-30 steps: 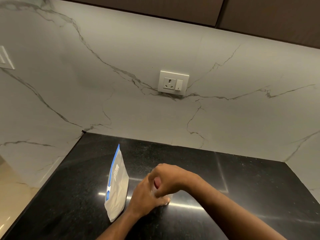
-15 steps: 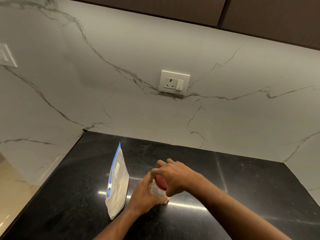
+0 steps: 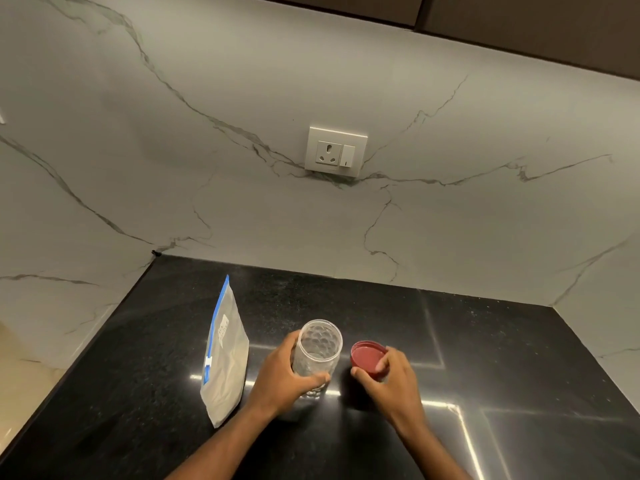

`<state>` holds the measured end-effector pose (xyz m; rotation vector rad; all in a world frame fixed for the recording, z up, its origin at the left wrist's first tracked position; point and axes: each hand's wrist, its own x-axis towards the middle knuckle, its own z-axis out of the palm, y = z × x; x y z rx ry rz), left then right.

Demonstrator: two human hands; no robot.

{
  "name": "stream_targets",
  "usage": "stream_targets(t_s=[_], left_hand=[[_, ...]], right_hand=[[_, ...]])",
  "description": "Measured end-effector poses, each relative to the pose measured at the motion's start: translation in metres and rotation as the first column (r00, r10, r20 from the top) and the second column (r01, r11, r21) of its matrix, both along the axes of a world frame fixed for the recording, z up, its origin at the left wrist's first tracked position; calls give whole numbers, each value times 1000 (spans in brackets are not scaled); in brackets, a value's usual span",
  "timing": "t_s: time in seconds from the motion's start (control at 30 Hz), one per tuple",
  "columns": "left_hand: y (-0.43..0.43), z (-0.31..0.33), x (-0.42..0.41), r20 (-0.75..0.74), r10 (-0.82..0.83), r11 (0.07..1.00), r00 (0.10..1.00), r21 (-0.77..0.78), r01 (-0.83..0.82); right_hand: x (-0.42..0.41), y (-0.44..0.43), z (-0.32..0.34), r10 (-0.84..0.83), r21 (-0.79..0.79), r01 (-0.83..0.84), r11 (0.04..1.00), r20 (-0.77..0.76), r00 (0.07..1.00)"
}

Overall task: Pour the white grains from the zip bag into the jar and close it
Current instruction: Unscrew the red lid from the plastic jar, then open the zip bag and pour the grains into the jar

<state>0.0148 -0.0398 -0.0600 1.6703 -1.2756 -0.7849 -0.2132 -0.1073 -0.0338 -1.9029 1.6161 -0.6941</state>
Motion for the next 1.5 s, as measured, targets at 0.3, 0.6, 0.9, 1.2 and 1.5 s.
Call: stream_targets(t_s=[0.3,0.6,0.9,1.2,1.5], left_hand=[[19,25,-5,10,32,994,999,102,-33],[111,121,-3,17,135,973,991,-194,-129],[160,143,49,291,468,872,835,-304,-383],[166,120,56,374,489,872,788,-239,-427],[169,121,59,345,498,865,796,-262,-427]], right_hand=[[-2,16,-16,82,42,-74,996,-281,956],[66,56,88,477,-378,-409,830,102,873],[160,64,138,784,-314,-898,310,-450,428],[194,60,136,738,-207,-976,69,-648,189],[199,21,141,649,-300,-948,109,-701,297]])
